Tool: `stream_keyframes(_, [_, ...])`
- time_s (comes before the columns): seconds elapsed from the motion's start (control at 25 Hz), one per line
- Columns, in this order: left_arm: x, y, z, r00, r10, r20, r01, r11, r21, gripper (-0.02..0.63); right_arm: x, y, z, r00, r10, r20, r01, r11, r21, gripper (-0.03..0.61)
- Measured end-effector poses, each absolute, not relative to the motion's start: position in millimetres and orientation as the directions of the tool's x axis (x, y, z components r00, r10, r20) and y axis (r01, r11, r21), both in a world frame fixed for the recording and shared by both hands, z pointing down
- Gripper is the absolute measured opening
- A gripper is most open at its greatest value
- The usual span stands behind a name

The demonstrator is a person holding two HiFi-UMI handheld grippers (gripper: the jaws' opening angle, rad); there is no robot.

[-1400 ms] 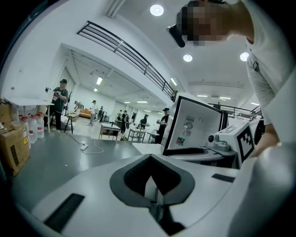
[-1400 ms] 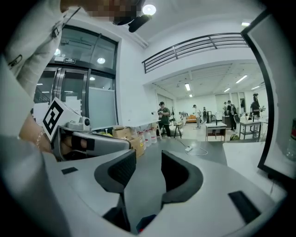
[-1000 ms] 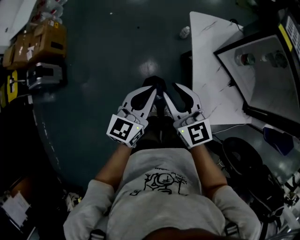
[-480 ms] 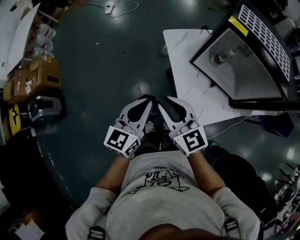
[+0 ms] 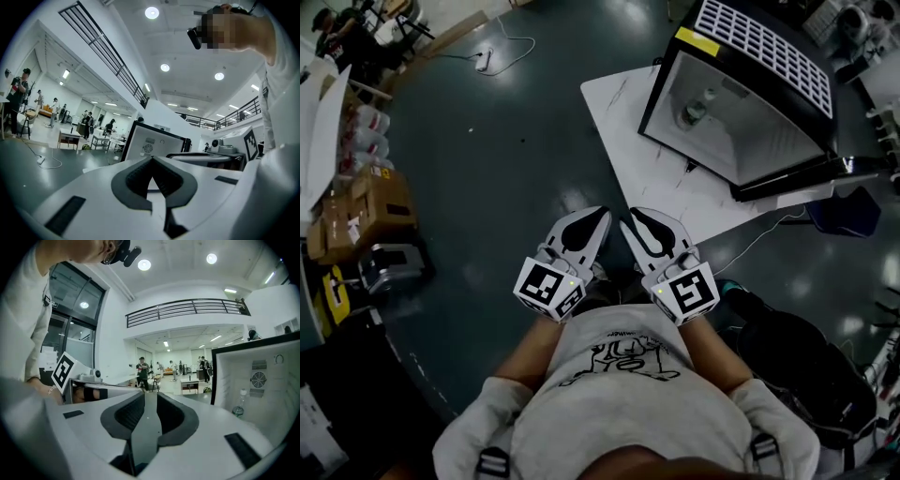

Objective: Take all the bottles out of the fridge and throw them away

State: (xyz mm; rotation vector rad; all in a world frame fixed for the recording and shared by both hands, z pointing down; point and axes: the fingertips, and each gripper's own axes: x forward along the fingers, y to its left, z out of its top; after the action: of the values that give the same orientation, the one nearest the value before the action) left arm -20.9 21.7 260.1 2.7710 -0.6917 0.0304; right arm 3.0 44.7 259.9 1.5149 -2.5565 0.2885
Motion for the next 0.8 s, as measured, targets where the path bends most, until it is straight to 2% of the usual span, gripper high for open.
stream_keyframes(0.8, [95.1, 71.2, 197.8, 0.942, -0.331, 0.048, -0.334, -0.916, 0.224, 0.012, 124.5, 102.0, 207.7, -0.328, -0.915, 0.234, -0.945, 0.322, -0.061, 0.095])
